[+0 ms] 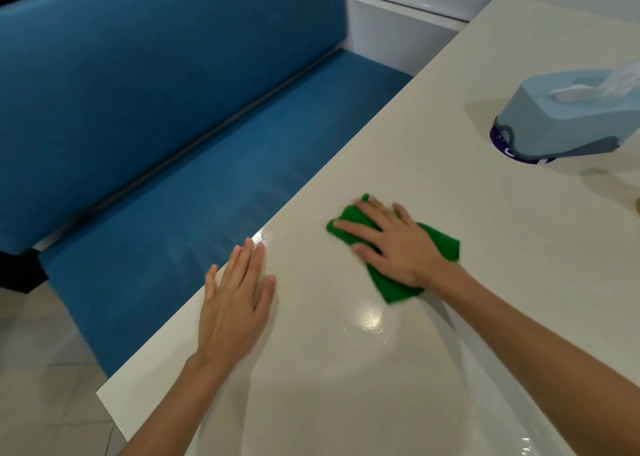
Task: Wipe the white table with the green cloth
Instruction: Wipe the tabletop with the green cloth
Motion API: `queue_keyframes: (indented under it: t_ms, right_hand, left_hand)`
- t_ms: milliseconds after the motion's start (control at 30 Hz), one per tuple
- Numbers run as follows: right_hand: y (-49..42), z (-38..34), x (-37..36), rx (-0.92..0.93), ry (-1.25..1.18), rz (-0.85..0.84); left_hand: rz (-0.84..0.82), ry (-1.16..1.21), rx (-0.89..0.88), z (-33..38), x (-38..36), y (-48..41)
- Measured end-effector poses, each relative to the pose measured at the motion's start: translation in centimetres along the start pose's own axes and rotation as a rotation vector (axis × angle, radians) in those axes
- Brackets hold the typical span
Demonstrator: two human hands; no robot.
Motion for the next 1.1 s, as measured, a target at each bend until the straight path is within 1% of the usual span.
queue_keyframes:
  t_ms: [133,233,300,400,467,533,633,700,800,867,933,1000,1100]
  right_hand:
    - [-6.6,2.4,0.6,-0.262,-0.009,0.055]
    - [-9.6,0.1,0.0,-0.416,-0.04,0.051]
    - [-10.0,-3.2,-0.3,-0.401,-0.044,0.061]
    - [-7.7,-8.3,-1.3,-0.242,-0.006,0.079]
    - [-4.8,-10.4,-1.6,-0.124,0.002,0.089]
    - [-1.6,-10.8,-2.0,-0.001,-0.007,0.054]
    - [1.3,-7.7,-1.8,0.127,0.009,0.002]
    - [0.5,-4.2,-0.9,0.082,0.005,-0.001]
    - [-3.4,0.1,0.3,-0.111,-0.004,0.022]
    - [-6.4,0.7,0.4,-0.254,-0.006,0.03]
    - [-8.4,-0.5,0.1,-0.365,-0.024,0.025]
    - [-9.1,-3.4,-0.3,-0.375,-0.042,0.027]
    - [-7.5,-8.8,-1.0,-0.225,-0.023,0.041]
  left_hand:
    - [0.006,-0.017,0.004,0.2,0.1,0.0]
    - [-0.004,-0.024,0.0,0.1,-0.1,0.0]
    - [-0.005,-0.023,0.0,-0.1,-0.2,-0.1]
    - [-0.003,-0.01,0.026,-0.4,-0.3,0.0]
    - [0.005,0.002,0.039,-0.5,-0.2,0.1]
    - [0.007,-0.001,0.029,-0.5,-0.1,0.1]
    - [0.013,-0.002,0.025,-0.6,-0.2,0.2]
    - [0.022,-0.004,0.029,-0.5,-0.2,0.1]
    - [0.026,-0.014,0.031,-0.4,-0.2,0.0]
    - [0.022,-0.016,0.033,-0.4,-0.1,0.1]
    - [0.02,-0.017,0.033,-0.3,-0.1,0.1]
    - [0.017,-0.011,0.037,-0.3,-0.1,0.1]
    - [0.015,-0.002,0.038,-0.6,-0.2,0.1]
Point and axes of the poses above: each hand's wrist, its own y-axis away from the middle knuckle, its own x-axis out of the back of the hand, z = x × y, the point moved 8 cm from there along -y, towards the middle knuckle, and after that the axes turned 12 degrees about -x, right-handed, at the moved point
